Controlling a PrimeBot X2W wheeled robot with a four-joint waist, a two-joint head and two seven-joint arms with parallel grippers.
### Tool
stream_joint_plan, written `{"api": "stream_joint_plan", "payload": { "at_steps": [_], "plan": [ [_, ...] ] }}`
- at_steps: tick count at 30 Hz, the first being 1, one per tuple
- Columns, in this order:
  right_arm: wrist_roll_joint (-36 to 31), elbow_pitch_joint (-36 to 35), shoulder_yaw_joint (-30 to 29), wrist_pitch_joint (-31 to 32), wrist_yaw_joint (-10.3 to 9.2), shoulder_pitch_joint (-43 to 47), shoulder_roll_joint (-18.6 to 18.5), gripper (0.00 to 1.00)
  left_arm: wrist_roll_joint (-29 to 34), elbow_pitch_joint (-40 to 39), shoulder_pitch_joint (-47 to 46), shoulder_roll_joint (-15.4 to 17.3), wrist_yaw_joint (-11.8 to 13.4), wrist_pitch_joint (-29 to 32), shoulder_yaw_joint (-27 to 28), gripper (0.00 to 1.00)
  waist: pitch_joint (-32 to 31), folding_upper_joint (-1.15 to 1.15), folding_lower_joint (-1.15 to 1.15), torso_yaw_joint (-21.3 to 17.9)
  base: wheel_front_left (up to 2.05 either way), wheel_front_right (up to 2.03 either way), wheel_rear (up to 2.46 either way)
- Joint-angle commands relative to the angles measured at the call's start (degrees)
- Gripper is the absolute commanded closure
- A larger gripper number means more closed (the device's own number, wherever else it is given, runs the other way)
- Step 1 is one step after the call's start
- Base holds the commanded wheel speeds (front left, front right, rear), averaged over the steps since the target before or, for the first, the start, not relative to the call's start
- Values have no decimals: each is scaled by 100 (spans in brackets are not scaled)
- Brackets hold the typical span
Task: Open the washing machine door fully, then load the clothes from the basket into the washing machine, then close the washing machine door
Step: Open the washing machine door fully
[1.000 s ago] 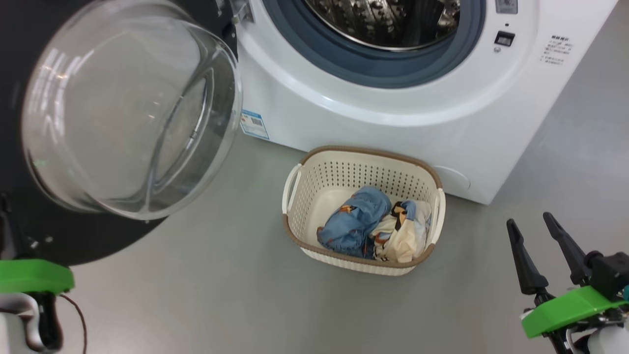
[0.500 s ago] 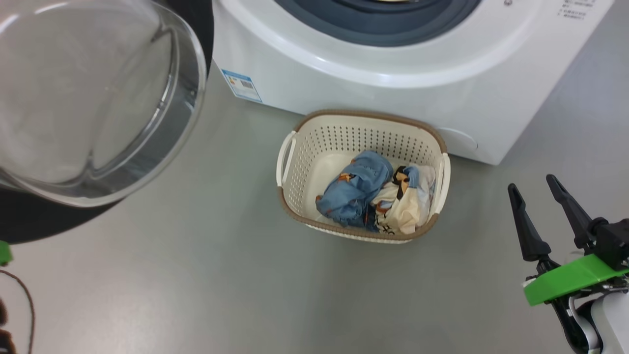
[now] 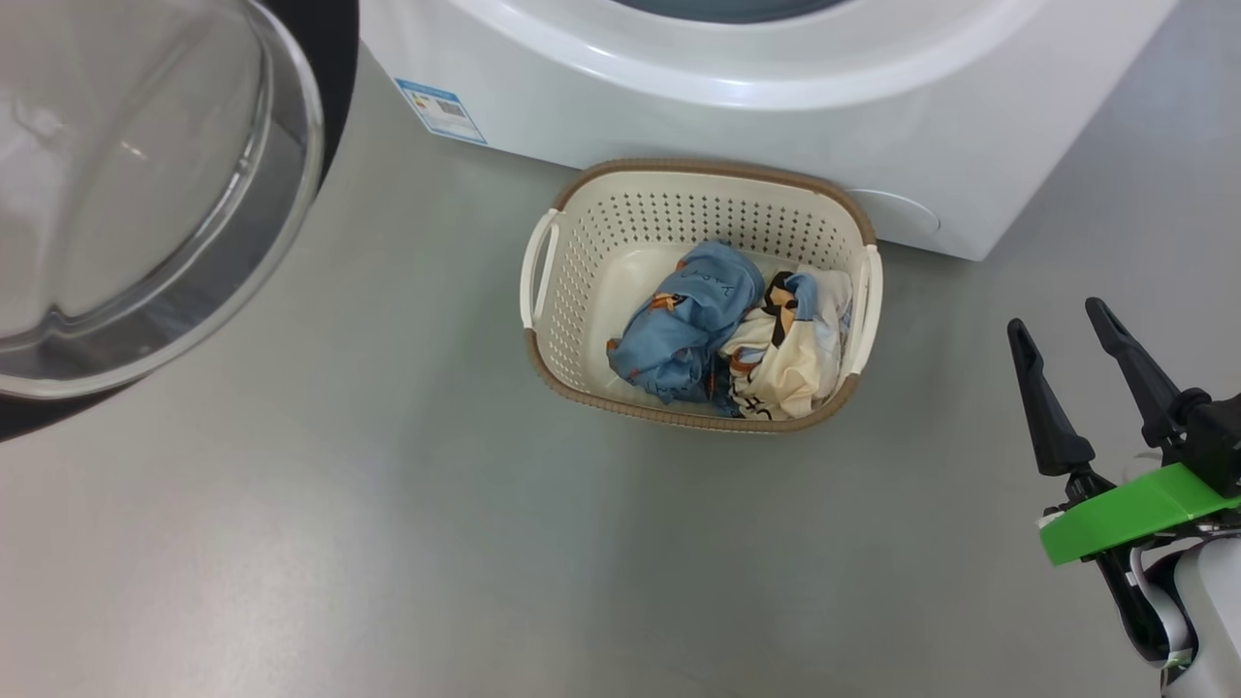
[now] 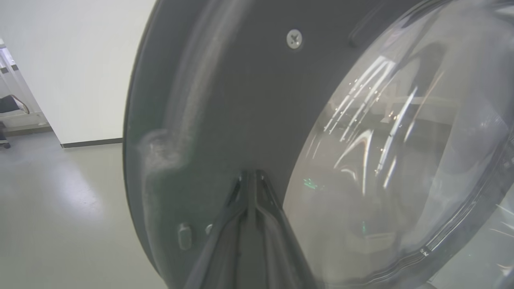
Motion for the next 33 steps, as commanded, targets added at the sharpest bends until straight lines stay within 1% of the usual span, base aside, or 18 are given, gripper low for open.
{"api": "stream_joint_plan", "payload": {
  "at_steps": [1,6,9,16,21,23,24,26,27,28,29,30,33],
  "plan": [
    [-70,-130,150,-70,26,-115,-67,0,114,-36,-85,463,-23,-27,178,100,41,0,-1,-37,0,0,0],
    [-64,-93,172,-70,26,-159,-43,0,246,42,-124,517,-84,-27,254,100,4,0,-1,-89,0,0,0],
    [-56,-68,161,-70,26,-125,-8,0,269,59,-91,497,-180,-27,289,100,-106,0,-1,-90,0,0,0],
    [-29,-49,128,-70,26,6,95,0,289,-197,131,311,-377,-27,260,100,-425,0,-1,-78,0,0,0],
    [16,-27,139,-70,26,141,191,0,296,-575,544,150,-475,-27,45,100,-771,0,-1,-107,0,0,0],
    [34,-25,139,-70,26,199,218,0,242,-752,741,94,-488,-27,-18,83,-901,0,-1,-122,0,0,0],
    [51,-22,125,-70,26,264,246,0,151,-925,953,36,-493,-27,-146,61,-1029,0,-1,-133,0,0,0],
    [70,-17,114,-70,26,338,269,0,25,-1077,1181,16,-495,-27,-364,51,-1145,0,-1,-138,0,0,0],
    [77,-15,106,-70,26,379,276,0,-27,-1155,1296,10,-495,-27,-488,42,-1197,0,-1,-133,0,0,0],
    [82,-15,98,-70,26,418,284,0,-75,-1236,1408,1,-496,-27,-601,23,-1247,0,-1,-131,0,0,0],
    [87,-11,93,-70,26,454,293,0,-127,-1336,1512,-14,-496,-27,-683,9,-1296,0,-1,-130,0,0,0],
    [91,-11,83,-70,26,484,302,0,-173,-1440,1604,-25,-496,-27,-749,0,-1335,0,-1,-132,0,0,0],
    [100,-25,55,-70,26,557,346,0,-262,-1746,1878,-120,-496,-27,-885,0,-1448,0,-1,-153,0,0,0]
  ]
}}
